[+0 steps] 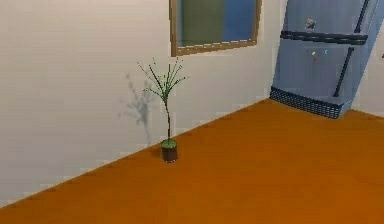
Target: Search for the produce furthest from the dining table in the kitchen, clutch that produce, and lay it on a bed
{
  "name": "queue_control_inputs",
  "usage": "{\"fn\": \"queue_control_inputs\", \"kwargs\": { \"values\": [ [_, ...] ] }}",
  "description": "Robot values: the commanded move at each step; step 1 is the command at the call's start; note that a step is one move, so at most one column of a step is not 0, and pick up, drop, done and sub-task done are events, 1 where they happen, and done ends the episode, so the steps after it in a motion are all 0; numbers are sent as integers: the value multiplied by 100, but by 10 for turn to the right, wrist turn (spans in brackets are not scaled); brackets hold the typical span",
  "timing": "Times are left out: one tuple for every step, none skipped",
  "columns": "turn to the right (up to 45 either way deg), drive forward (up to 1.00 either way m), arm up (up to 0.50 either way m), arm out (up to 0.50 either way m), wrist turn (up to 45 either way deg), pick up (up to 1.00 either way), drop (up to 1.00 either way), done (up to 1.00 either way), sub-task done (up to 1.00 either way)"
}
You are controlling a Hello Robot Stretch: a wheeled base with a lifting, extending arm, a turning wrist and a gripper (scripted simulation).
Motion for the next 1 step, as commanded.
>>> {"fn": "queue_control_inputs", "kwargs": {
  "values": [
    [0,60,0,0,0,0,0,0,0]
  ]
}}
